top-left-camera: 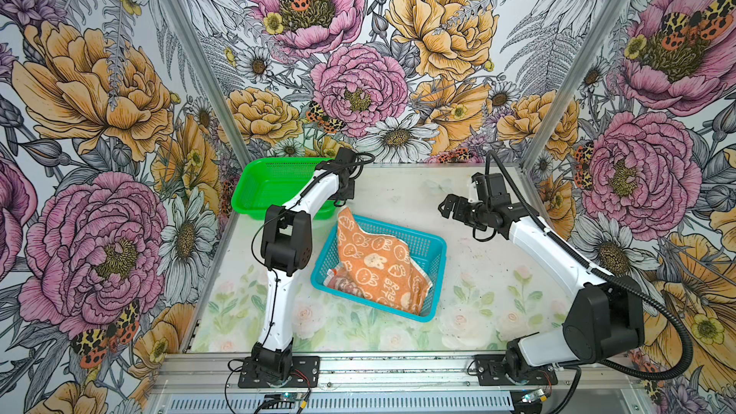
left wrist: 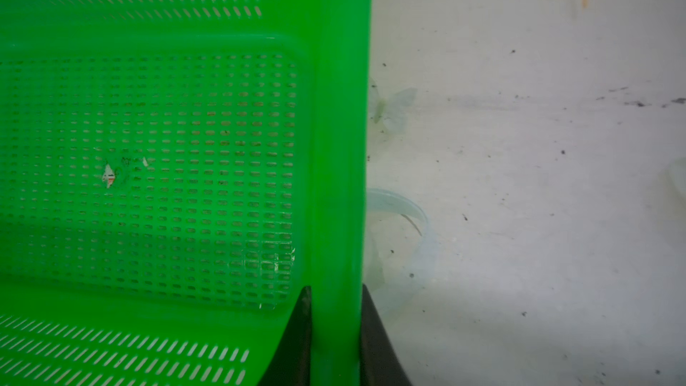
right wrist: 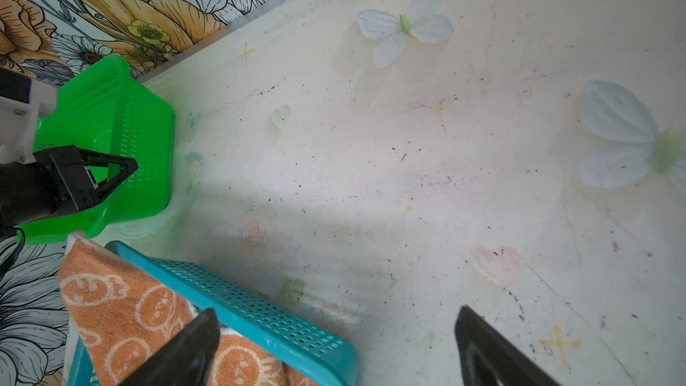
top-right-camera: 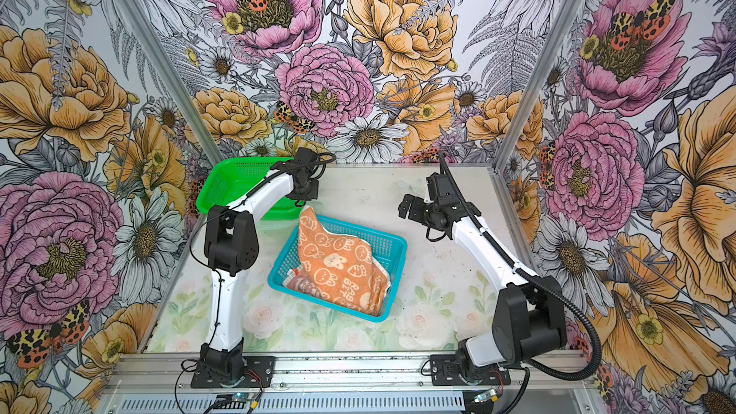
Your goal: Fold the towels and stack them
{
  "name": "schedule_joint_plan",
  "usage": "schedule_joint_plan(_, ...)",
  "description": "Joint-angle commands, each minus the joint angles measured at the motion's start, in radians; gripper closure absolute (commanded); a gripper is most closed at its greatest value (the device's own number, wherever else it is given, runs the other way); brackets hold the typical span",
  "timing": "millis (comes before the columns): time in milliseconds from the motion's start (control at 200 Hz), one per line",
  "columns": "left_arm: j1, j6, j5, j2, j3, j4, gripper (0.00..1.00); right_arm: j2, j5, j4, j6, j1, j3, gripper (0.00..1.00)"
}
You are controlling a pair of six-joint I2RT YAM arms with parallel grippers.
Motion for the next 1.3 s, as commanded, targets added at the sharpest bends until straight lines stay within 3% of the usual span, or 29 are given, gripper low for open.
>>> schedule_joint_plan(0, 0.045, -0.007, 0.015, -0.051, -0.017, -0.023, 1.00, 0.027, 0.019, 0.025, 0.020, 0.025, 0.041, 0.01)
schedule_joint_plan(315, 0.050, 0.028, 0.025, -0.052, -0.039, -0.023, 1.00, 0.049, 0.020, 0.035, 0.033, 0.048, 0.038, 0.01)
schedule_joint_plan(575, 0.028, 0.066, -0.018, -0.074, -0.076, -0.021, 0.93, 0.027, 0.015, 0.034, 0.035, 0.051, 0.016, 0.01)
schedule_joint_plan(756, 0.026, 0.073, -0.020, -0.089, -0.083, -0.021, 0.72, -0.004, 0.011, 0.032, 0.014, 0.075, -0.014, 0.01)
schedule_joint_plan(876, 0.022, 0.069, -0.017, -0.114, -0.060, -0.022, 0.33, -0.010, -0.008, 0.029, -0.059, 0.119, -0.014, 0.01)
schedule_joint_plan(946, 0.019, 0.068, -0.020, -0.130, -0.042, -0.022, 0.02, -0.002, 0.006, 0.015, -0.132, 0.158, 0.003, 0.01)
schedule_joint_plan(1146, 0.017, 0.016, 0.062, -0.231, -0.017, -0.021, 0.01, 0.102, 0.136, -0.092, -0.387, 0.301, 0.129, 0.01)
schedule_joint_plan(1296, 0.018, -0.057, 0.153, -0.363, -0.088, 0.011, 0.01, 0.208, 0.263, -0.124, -0.496, 0.395, 0.212, 0.00)
